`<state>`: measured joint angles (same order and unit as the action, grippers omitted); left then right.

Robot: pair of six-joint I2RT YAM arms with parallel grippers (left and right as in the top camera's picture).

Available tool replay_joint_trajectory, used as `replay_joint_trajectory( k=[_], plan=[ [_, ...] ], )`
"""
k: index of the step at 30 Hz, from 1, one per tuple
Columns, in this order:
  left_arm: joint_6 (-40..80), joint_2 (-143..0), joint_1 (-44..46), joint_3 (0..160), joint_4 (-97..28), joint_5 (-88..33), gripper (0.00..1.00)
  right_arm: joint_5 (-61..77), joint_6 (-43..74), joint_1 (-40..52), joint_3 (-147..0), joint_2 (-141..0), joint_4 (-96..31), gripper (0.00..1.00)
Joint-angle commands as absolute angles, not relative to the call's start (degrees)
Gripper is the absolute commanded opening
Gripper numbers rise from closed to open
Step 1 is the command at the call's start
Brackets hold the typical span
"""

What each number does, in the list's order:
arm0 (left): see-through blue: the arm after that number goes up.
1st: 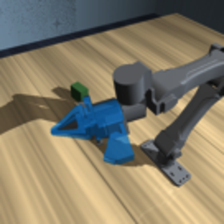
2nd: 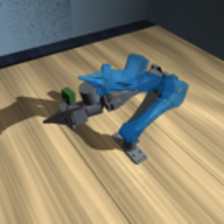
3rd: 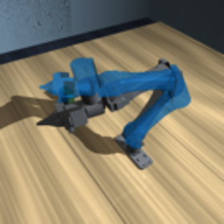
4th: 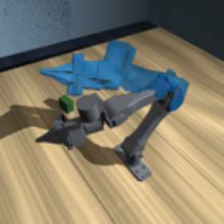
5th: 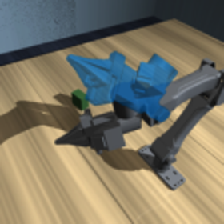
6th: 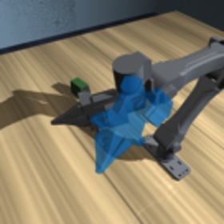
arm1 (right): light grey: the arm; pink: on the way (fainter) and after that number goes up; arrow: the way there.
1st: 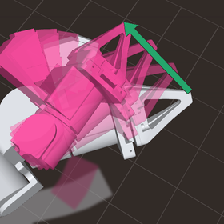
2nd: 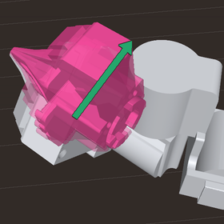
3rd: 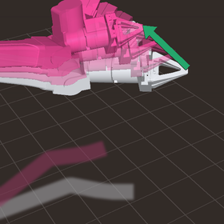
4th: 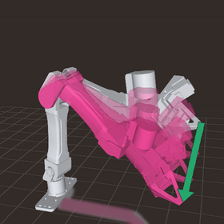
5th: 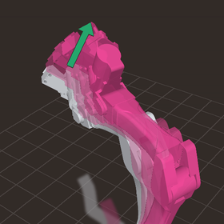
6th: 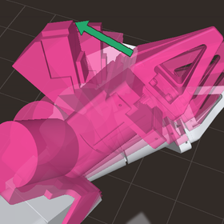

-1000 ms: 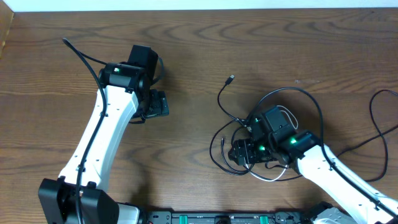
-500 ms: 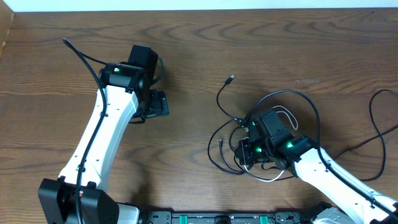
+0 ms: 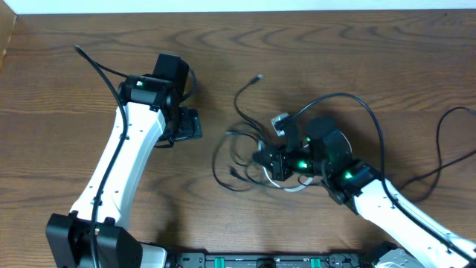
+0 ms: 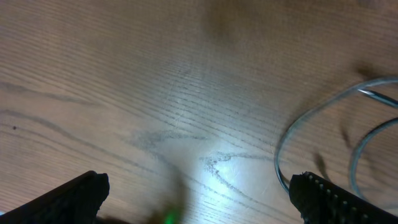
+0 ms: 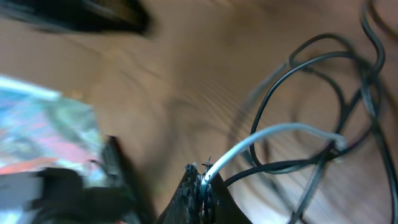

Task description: Untangle cables

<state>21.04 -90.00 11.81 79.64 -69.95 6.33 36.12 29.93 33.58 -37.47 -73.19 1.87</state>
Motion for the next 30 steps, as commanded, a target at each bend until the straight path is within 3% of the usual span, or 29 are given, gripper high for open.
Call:
replay_joint_trajectory(
  k=[1,13,21,25,30],
  plan=[
    [21.56,-89.80,11.53,80.31,-69.93,6.92,0.98,43.79,29.54,33.76,-37.82,-69.93,7.75,0.01],
    [21.56,-89.80,11.53,80.31,-69.93,6.92,0.98,42.35,29.54,33.69,-37.80,-68.51,9.91,0.01],
    [21.56,-89.80,11.53,80.31,-69.93,6.92,0.98,17.69,33.76,33.80,-37.80,-68.51,-7.64,0.01],
    [21.56,-89.80,11.53,80.31,-69.93,6.92,0.98,19.84,34.24,33.80,-37.80,-68.51,-5.32,0.01],
    [21.56,-89.80,11.53,80.31,-69.93,6.92,0.98,37.71,30.55,33.80,-37.80,-68.51,9.65,0.01]
  ],
)
